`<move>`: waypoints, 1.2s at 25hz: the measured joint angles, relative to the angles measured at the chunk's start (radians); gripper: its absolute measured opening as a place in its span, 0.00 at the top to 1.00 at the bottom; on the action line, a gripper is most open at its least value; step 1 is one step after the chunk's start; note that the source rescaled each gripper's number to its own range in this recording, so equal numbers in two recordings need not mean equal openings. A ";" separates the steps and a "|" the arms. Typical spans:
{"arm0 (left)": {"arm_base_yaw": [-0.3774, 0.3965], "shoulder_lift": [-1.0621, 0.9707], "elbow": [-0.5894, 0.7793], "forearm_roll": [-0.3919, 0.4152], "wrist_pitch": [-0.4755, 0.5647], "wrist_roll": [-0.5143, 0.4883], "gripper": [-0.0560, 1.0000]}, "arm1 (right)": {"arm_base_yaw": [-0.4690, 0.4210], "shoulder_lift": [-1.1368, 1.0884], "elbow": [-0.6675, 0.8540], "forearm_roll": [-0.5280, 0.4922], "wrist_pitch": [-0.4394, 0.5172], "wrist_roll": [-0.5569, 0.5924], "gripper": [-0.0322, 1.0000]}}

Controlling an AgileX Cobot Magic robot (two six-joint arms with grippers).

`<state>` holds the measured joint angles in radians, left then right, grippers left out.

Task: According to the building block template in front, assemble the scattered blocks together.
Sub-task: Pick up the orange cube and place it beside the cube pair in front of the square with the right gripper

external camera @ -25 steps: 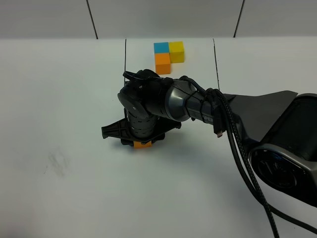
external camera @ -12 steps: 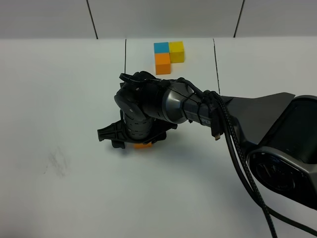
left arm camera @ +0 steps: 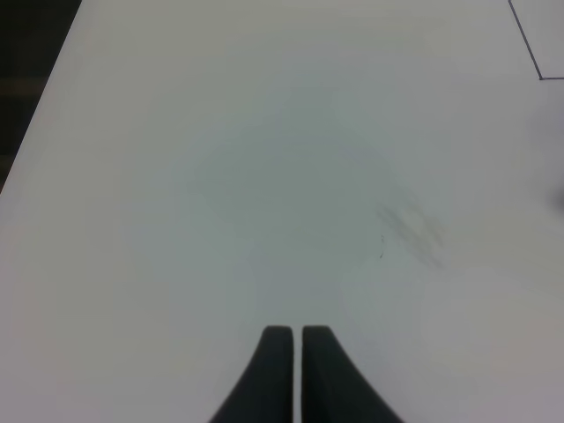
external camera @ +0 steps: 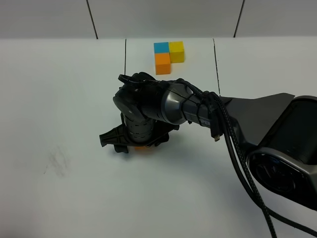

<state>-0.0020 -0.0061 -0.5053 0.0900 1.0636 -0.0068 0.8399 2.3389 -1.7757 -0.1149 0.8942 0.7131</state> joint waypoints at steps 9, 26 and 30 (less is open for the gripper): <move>0.000 0.000 0.000 0.000 0.000 0.000 0.94 | 0.001 -0.075 0.002 -0.019 0.028 -0.006 0.15; 0.000 0.000 0.000 0.000 0.000 0.000 0.94 | 0.010 -0.245 0.002 -0.123 0.118 -0.019 0.63; 0.000 0.000 0.000 0.000 0.000 0.000 0.94 | 0.010 -0.245 0.003 -0.201 0.130 -0.056 0.92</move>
<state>-0.0020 -0.0061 -0.5053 0.0900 1.0636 -0.0068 0.8503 2.0937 -1.7729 -0.3154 1.0238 0.6575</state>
